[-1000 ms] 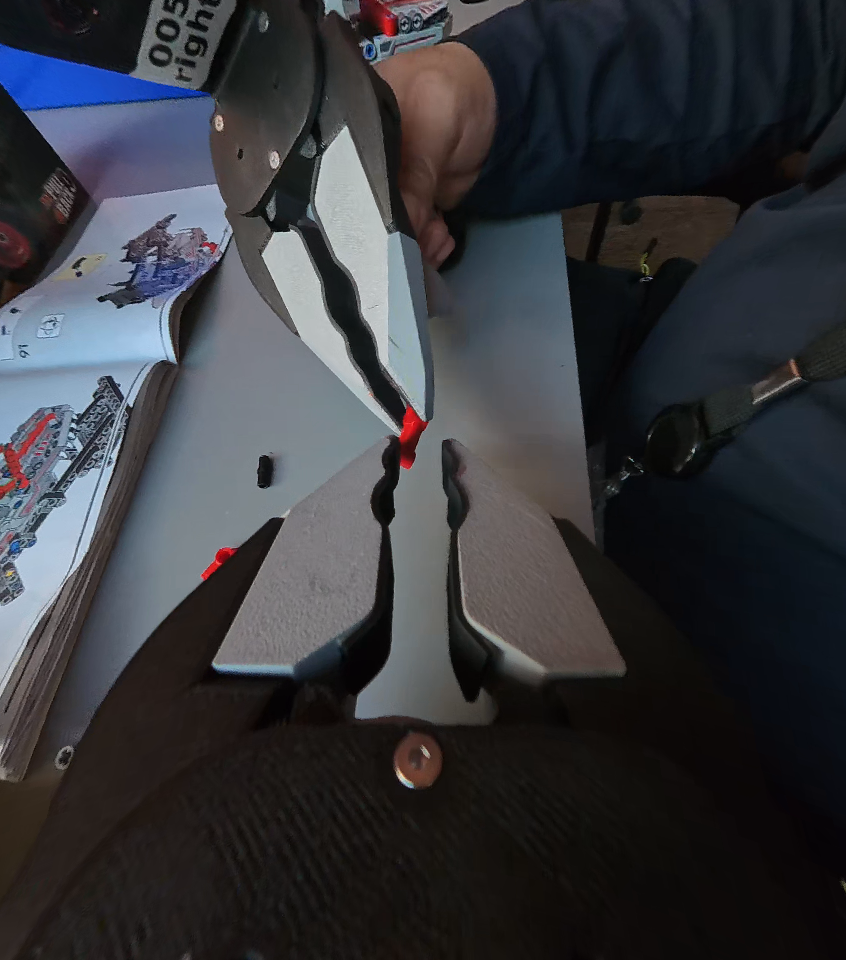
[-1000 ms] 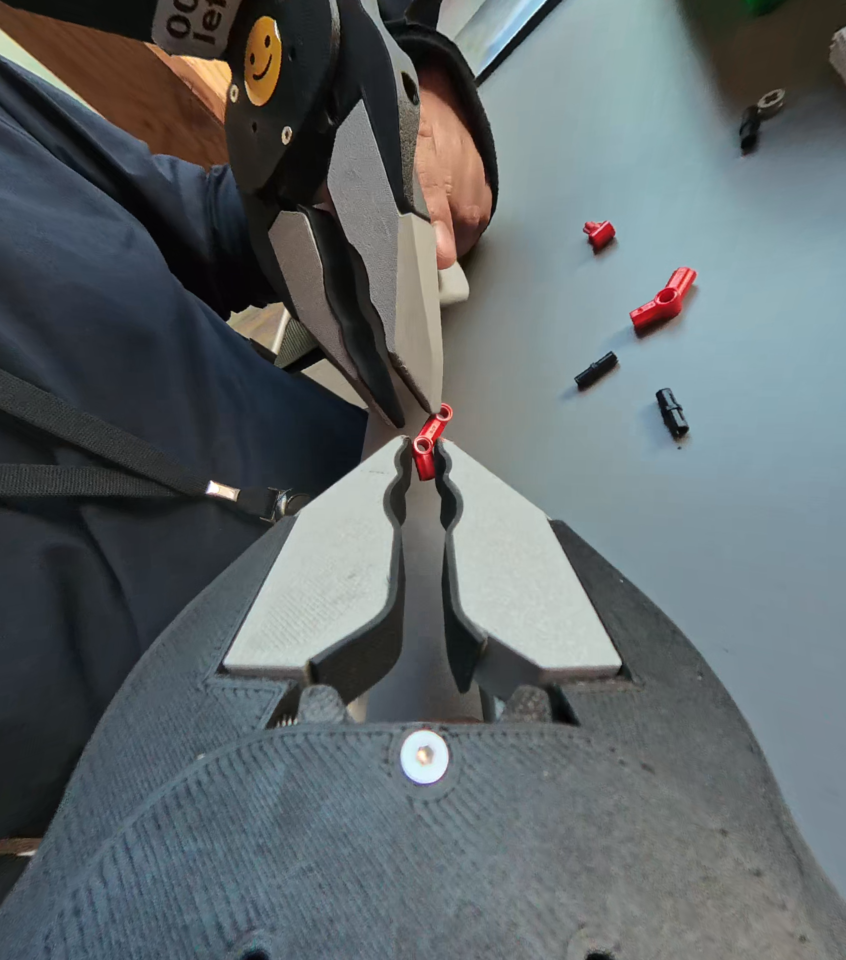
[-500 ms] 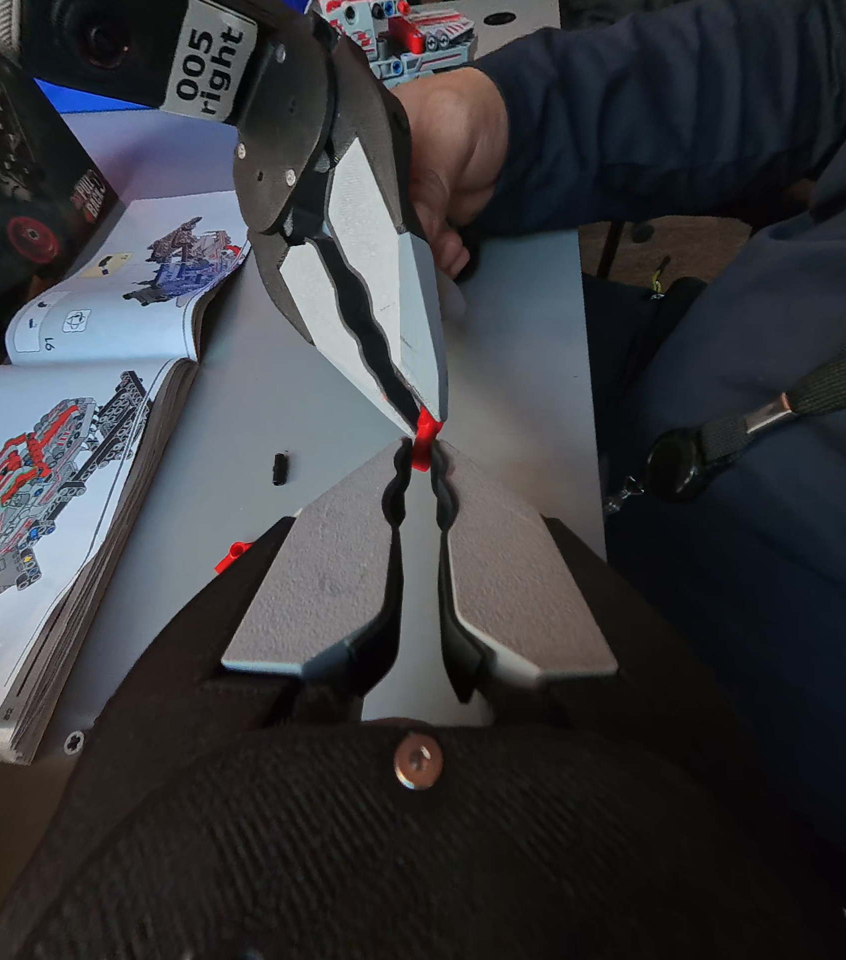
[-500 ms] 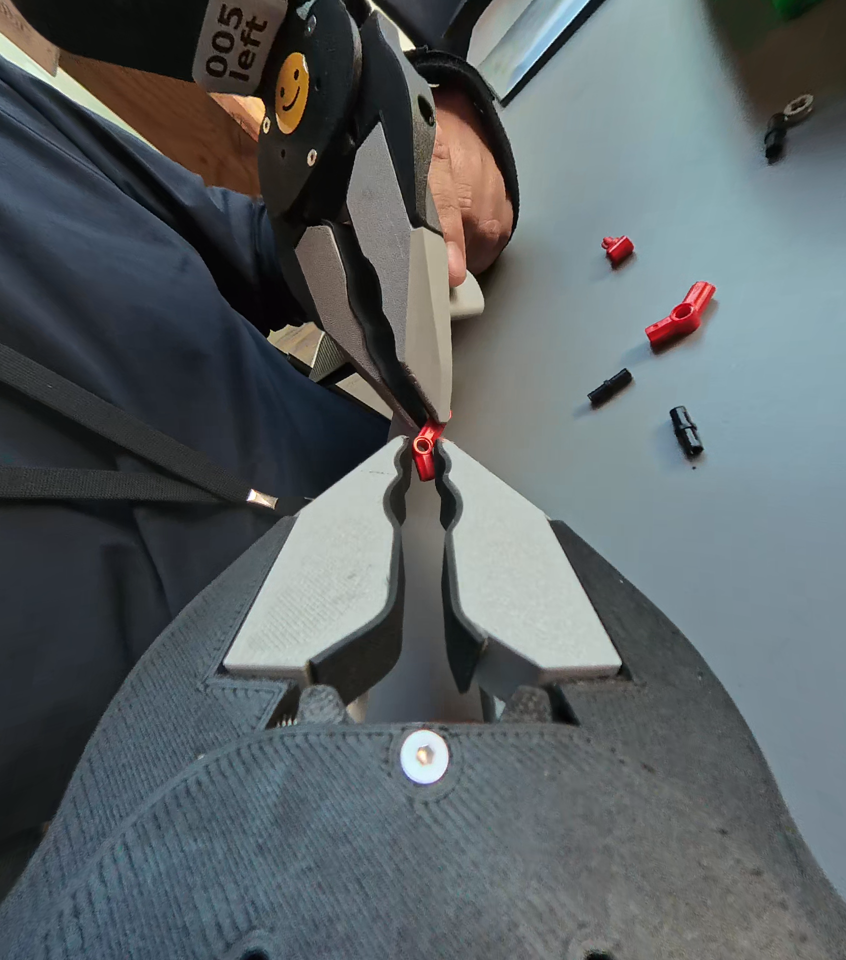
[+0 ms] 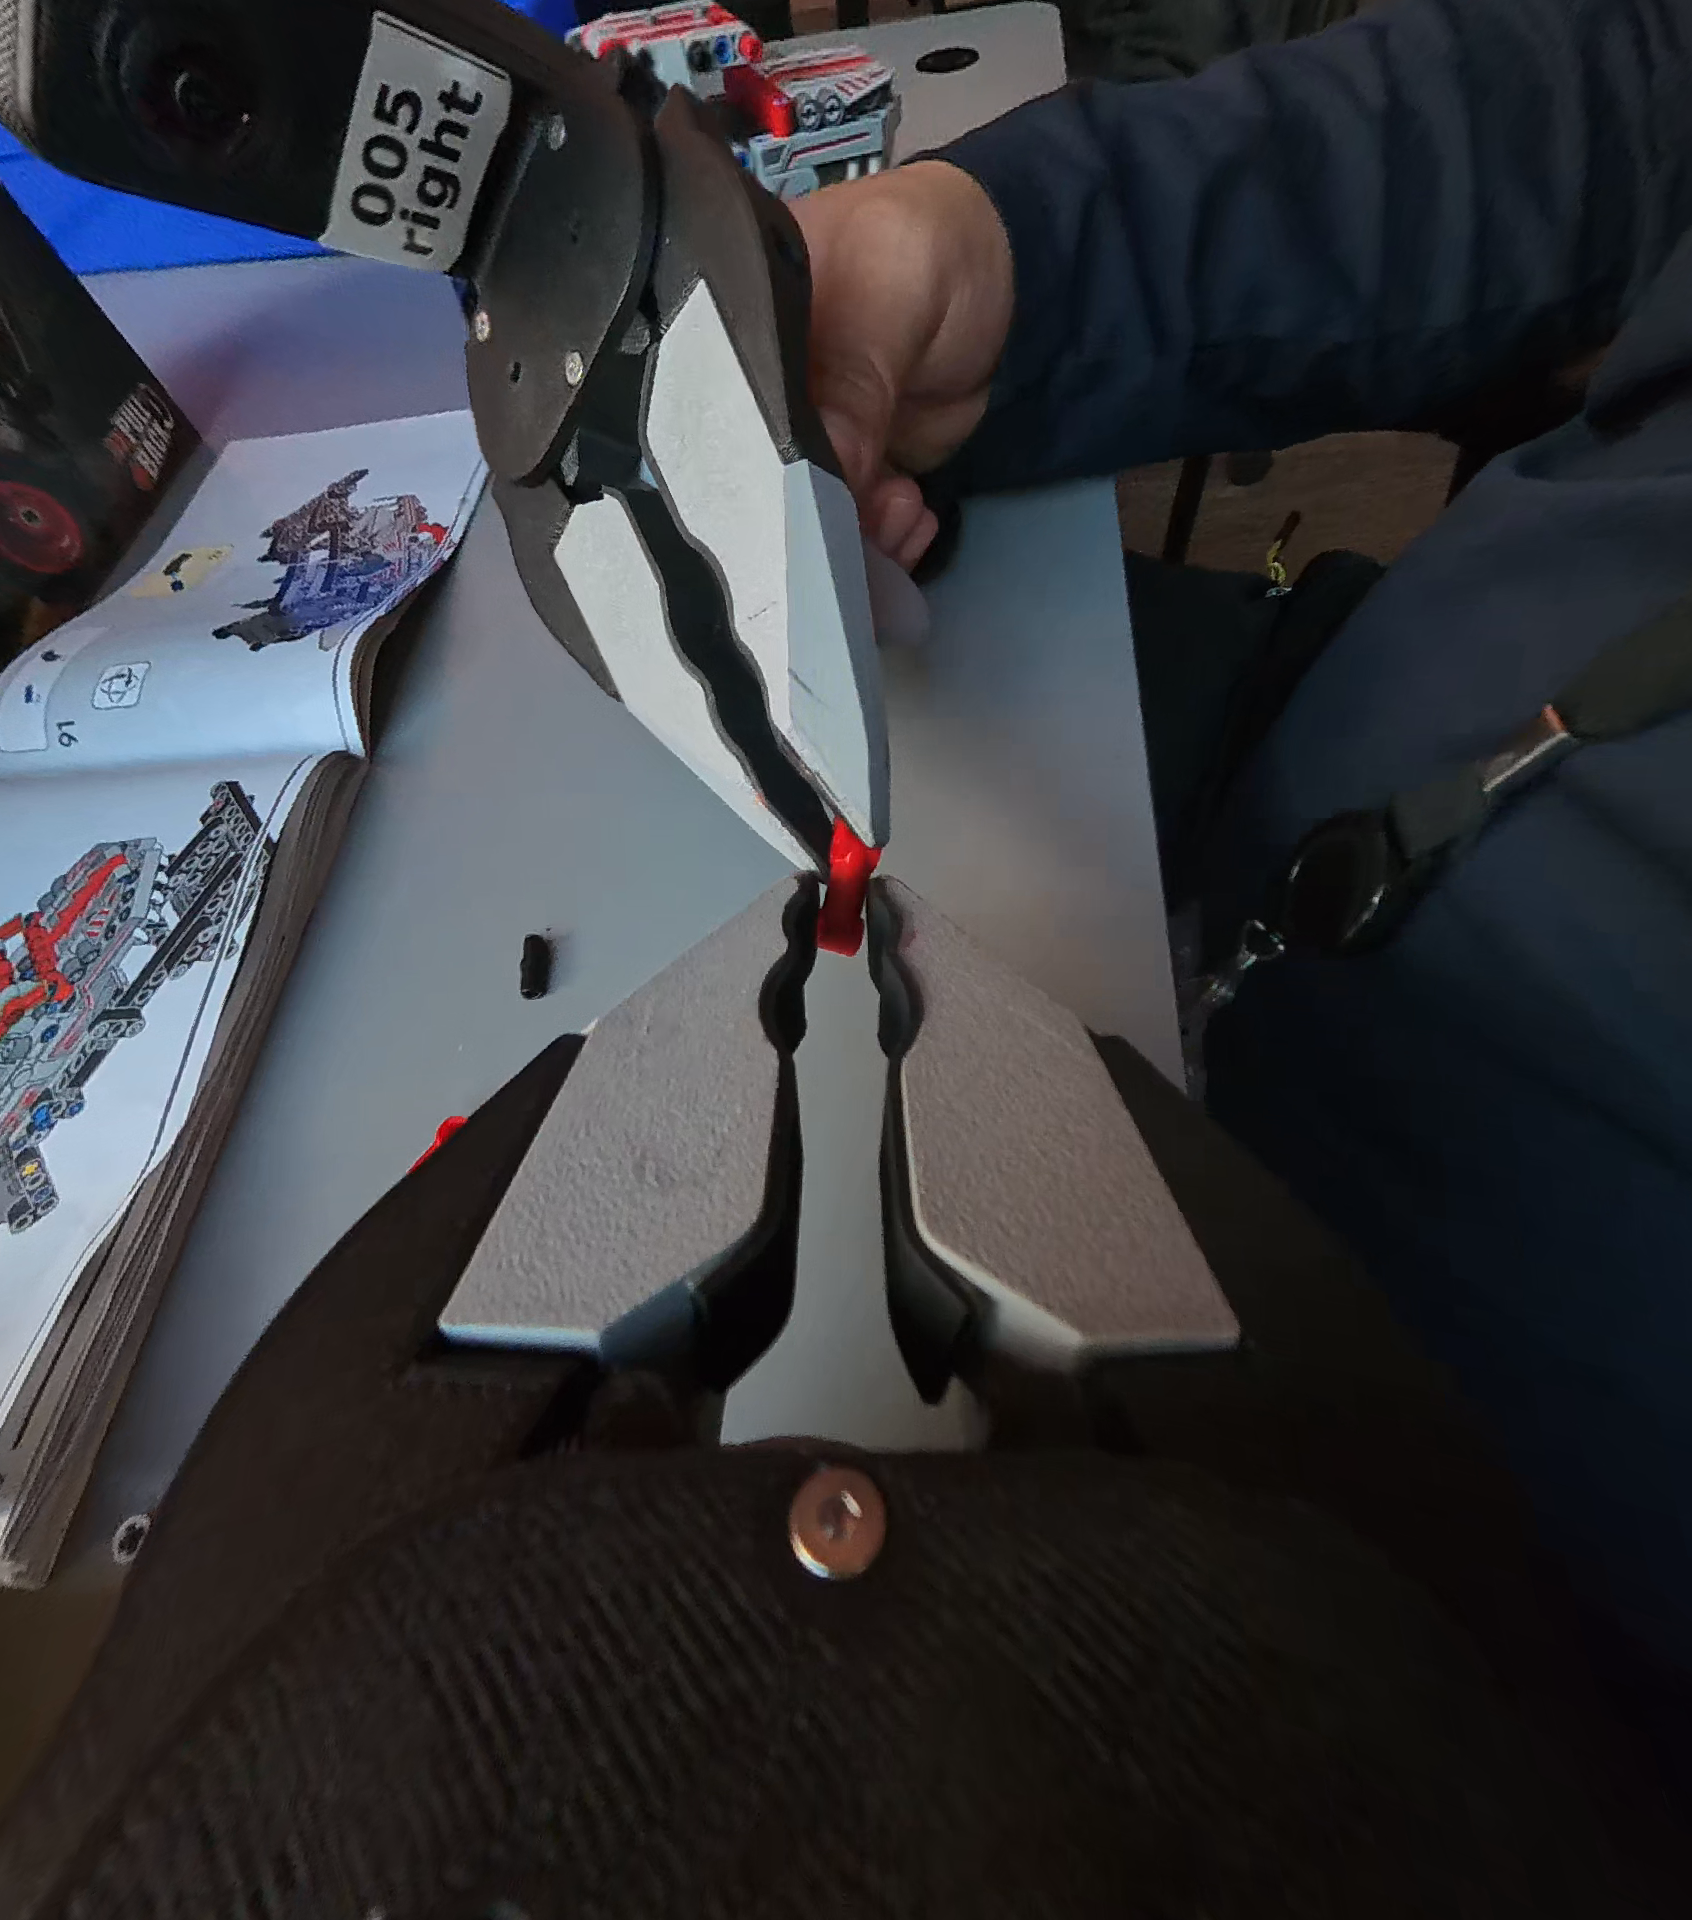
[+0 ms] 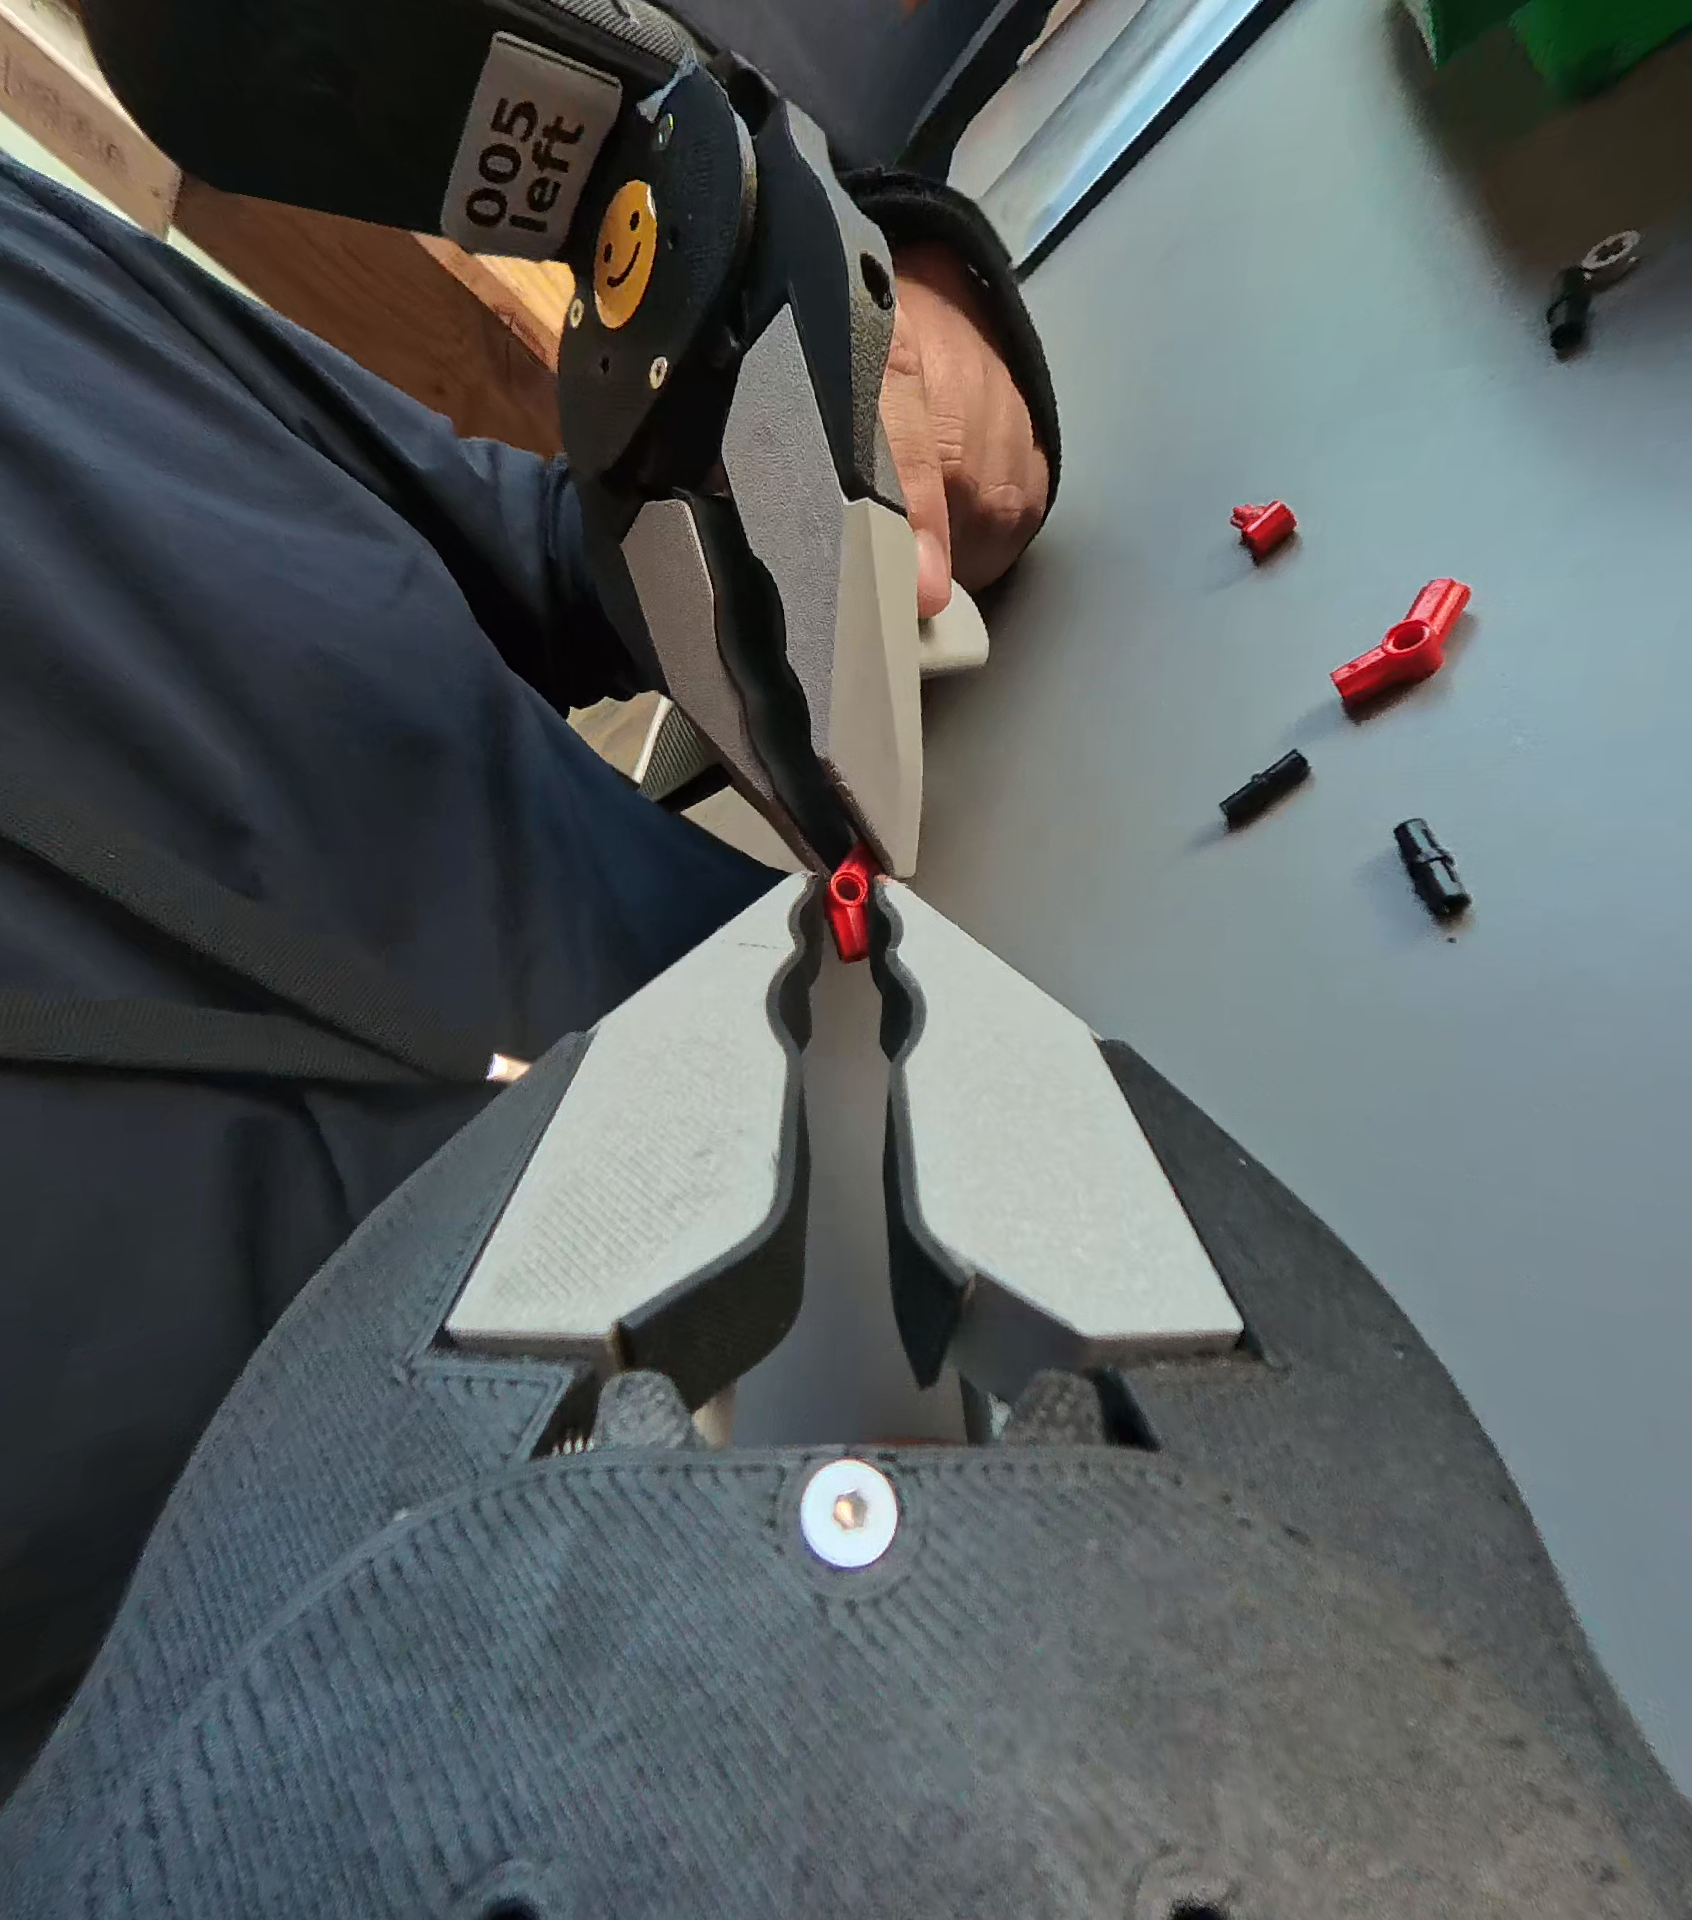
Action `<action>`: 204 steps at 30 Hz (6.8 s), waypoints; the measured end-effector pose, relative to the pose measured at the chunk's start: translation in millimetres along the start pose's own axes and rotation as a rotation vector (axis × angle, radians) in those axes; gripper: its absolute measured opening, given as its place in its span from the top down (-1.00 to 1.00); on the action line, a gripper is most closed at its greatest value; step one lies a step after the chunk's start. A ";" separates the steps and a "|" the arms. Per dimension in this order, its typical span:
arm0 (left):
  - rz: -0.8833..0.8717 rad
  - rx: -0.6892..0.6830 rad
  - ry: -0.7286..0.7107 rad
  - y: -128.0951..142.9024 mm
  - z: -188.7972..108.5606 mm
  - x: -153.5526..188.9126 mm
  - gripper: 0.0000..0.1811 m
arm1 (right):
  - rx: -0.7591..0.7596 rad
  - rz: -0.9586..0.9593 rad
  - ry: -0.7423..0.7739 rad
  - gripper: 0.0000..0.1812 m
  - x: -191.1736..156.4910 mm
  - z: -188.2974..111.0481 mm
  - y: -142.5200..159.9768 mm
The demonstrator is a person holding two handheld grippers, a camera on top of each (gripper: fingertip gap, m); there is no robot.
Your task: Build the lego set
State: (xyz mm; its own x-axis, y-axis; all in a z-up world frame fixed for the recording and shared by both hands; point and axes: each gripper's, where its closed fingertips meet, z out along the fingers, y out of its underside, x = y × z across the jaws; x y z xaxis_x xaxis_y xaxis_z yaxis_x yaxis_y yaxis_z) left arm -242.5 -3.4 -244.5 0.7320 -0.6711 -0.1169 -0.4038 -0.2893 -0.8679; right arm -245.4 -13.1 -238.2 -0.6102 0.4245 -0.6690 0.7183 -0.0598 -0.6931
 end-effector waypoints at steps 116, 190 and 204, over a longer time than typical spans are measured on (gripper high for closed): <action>-0.713 0.300 0.180 -19.2 -22.9 -31.1 0.95 | -0.010 -0.289 1.008 0.26 -21.5 -249.5 43.4; -0.717 0.292 0.167 -17.7 -21.8 -32.7 0.95 | 0.054 -0.206 0.987 0.29 3.6 -247.3 83.4; -0.717 0.284 0.161 -17.0 -20.8 -32.8 0.95 | 0.031 -0.245 0.973 0.34 6.1 -243.5 83.8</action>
State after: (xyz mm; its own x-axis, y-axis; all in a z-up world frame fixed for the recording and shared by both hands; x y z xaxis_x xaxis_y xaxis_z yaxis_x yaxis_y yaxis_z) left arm -271.1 9.4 -215.8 0.6633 -0.4836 0.5711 0.3089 -0.5181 -0.7976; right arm -107.6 204.5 -235.0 -0.1914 0.9815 -0.0059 0.5918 0.1106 -0.7985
